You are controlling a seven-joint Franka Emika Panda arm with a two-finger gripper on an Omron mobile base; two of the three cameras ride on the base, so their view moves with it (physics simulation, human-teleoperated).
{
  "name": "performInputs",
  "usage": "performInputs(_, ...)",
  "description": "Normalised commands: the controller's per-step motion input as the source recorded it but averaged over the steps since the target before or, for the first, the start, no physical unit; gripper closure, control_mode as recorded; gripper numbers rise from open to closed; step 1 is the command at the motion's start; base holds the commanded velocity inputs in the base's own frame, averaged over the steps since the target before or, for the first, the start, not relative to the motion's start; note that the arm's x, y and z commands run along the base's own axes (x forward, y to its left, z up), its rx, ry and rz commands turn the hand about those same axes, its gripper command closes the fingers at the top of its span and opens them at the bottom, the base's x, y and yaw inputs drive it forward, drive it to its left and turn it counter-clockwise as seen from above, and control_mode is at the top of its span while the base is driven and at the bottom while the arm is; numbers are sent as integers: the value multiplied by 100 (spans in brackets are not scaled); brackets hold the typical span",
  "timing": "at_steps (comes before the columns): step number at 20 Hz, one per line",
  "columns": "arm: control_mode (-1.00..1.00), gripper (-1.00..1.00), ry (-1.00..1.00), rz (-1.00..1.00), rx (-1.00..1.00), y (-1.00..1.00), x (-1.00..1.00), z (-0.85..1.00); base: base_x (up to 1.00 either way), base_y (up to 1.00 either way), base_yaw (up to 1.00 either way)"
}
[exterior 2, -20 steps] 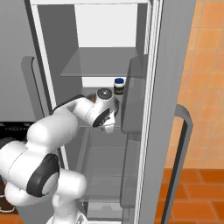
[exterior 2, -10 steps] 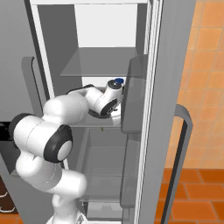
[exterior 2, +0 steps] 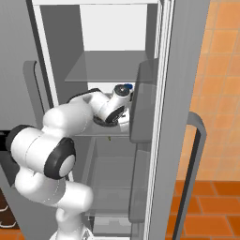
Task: Pick the chicken drumstick and bell pepper from their plates and place them in the bowl. Then put the bowl in the fridge.
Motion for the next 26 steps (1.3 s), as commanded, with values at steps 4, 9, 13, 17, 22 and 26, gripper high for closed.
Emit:
performInputs(4,-100,-100,-27,0,0,24,-44,6,0,0,0)
performInputs(9,-100,-100,-13,0,0,11,-74,40,0,0,0)
performInputs(13,-100,-100,-13,0,0,27,-75,83,0,0,0)
performInputs(17,-100,-100,-3,0,-2,22,-77,96,0,0,0)
performInputs(22,-100,-100,9,0,-1,0,-99,56,0,0,0)
performInputs(26,-100,-100,4,0,0,11,-100,32,0,0,0)
